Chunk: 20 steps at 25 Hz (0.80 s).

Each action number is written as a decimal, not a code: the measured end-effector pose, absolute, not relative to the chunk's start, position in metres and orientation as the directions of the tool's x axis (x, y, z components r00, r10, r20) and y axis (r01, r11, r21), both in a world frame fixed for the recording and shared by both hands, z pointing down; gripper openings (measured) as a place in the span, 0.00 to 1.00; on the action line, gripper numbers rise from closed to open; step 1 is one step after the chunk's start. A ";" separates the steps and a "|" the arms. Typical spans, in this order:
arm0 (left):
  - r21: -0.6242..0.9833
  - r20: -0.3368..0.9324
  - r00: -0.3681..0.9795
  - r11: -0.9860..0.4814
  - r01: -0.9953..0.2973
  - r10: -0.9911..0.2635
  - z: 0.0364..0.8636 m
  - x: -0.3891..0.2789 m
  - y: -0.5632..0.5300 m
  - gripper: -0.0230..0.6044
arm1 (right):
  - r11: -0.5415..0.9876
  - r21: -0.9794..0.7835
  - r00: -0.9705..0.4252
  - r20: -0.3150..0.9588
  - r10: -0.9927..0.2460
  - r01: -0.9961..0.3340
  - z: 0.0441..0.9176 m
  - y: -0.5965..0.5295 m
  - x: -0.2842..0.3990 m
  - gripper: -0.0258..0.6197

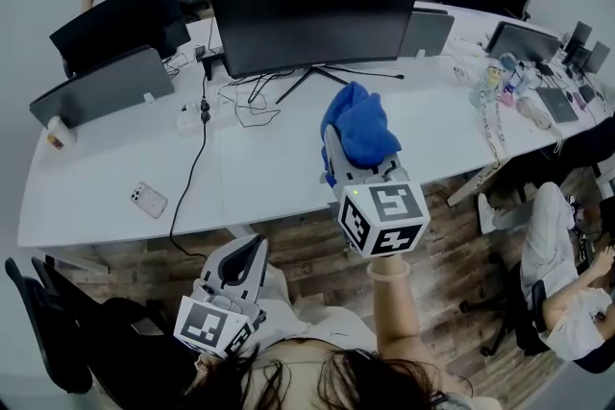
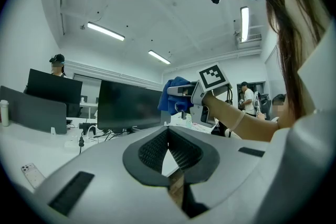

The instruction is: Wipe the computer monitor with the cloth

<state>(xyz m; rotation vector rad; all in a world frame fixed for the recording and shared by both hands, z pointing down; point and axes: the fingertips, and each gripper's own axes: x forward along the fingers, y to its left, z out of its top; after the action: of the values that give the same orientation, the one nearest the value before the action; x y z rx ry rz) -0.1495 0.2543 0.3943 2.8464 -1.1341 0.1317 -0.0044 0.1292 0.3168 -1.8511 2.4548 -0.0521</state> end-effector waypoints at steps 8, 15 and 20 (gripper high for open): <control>0.021 0.121 0.723 -0.727 -0.687 -0.680 0.391 -0.140 0.259 0.05 | 0.271 -0.075 -0.269 -0.027 -0.963 -0.960 0.320 0.142 0.004 0.17; -0.002 0.120 0.730 -0.736 -0.677 -0.672 0.386 -0.135 0.257 0.05 | 0.249 -0.073 -0.248 -0.020 -0.969 -0.966 0.324 0.150 0.015 0.17; -0.005 0.126 0.740 -0.746 -0.665 -0.661 0.387 -0.130 0.259 0.05 | 0.239 -0.075 -0.239 -0.011 -0.971 -0.968 0.327 0.154 0.019 0.17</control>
<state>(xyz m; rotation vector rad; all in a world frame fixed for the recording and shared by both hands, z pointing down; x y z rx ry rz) -0.1295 0.2592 0.3871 2.8923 -1.1026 0.1861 0.0192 0.1535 0.3271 -1.9032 2.4291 -0.0805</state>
